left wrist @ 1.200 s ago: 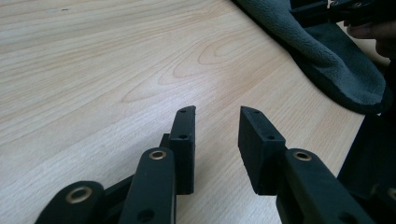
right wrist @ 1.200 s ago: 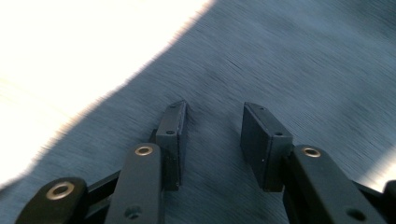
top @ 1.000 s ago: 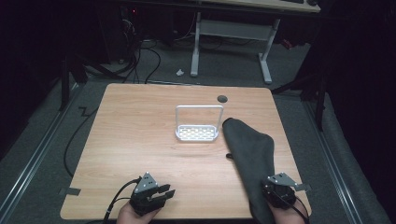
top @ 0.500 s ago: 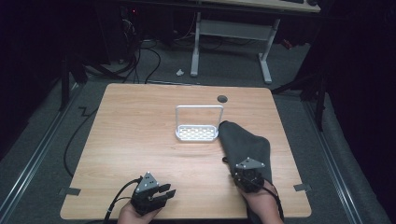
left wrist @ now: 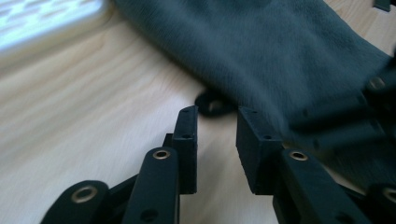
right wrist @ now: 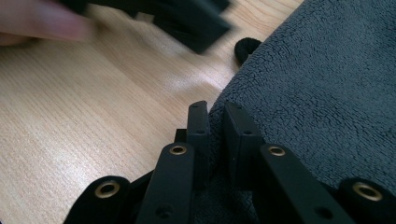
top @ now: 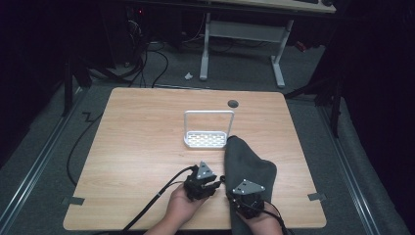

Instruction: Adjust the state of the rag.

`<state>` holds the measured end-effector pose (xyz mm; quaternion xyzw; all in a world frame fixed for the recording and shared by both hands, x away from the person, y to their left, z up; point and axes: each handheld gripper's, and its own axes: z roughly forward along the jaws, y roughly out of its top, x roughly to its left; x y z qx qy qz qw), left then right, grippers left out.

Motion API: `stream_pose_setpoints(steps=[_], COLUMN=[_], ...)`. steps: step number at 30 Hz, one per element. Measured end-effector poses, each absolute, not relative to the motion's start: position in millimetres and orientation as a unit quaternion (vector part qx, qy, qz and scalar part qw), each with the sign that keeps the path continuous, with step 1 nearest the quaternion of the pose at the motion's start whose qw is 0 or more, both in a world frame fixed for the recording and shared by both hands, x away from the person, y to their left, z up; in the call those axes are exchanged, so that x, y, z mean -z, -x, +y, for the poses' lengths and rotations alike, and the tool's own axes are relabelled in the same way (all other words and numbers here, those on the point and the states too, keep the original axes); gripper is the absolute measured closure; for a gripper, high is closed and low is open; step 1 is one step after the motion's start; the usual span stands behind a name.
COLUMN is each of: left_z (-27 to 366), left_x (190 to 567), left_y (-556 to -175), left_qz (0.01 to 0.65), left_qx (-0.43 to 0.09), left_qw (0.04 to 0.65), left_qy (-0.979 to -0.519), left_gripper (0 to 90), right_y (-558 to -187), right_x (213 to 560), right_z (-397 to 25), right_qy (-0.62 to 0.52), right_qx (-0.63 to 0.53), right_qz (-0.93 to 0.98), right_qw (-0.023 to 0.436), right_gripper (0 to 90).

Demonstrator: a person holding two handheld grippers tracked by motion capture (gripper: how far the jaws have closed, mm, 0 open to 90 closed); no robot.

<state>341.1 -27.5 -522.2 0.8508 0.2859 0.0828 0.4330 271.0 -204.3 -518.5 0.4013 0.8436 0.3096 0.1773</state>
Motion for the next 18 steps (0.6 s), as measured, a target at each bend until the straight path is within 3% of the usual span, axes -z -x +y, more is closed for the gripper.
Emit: stream_pose_setpoints(steps=[3,6,8,9,10,15,18], left_z=[-37.4,-45.2,-47.4,-51.5,-52.0,-44.6,-20.6], left_x=[525.1,530.3,530.3,530.3,530.8,529.5,521.8], left_y=[-347.3,-356.8,-356.1,-354.4,-354.5,-356.3,-345.7], left_qz=[0.278,0.279,0.274,0.265,0.264,0.28,0.282], left_qx=[-0.086,-0.051,-0.05,-0.048,-0.041,-0.028,-0.033], left_qw=[0.418,0.419,0.418,0.416,0.418,0.421,0.436], left_qy=[-0.861,-0.862,-0.865,-0.869,-0.868,-0.863,-0.854], left_gripper=[64.8,65.4,68.4,80.8,84.7,88.2,88.2], right_y=[-270.4,-270.0,-270.0,-270.3,-270.3,-269.9,-269.9], right_x=[518.7,518.5,518.6,518.6,518.6,518.6,518.7], right_z=[-204.9,-206.5,-206.9,-208.0,-208.1,-209.1,-210.8], right_qy=[-0.4,-0.403,-0.405,-0.405,-0.405,-0.406,-0.405], right_qx=[-0.311,-0.31,-0.311,-0.311,-0.31,-0.31,-0.314], right_qz=[0.844,0.843,0.842,0.842,0.842,0.841,0.841], right_qw=[0.178,0.177,0.176,0.176,0.175,0.176,0.174], right_gripper=[81.6,81.6,81.6,81.6,81.7,82.0,82.1])
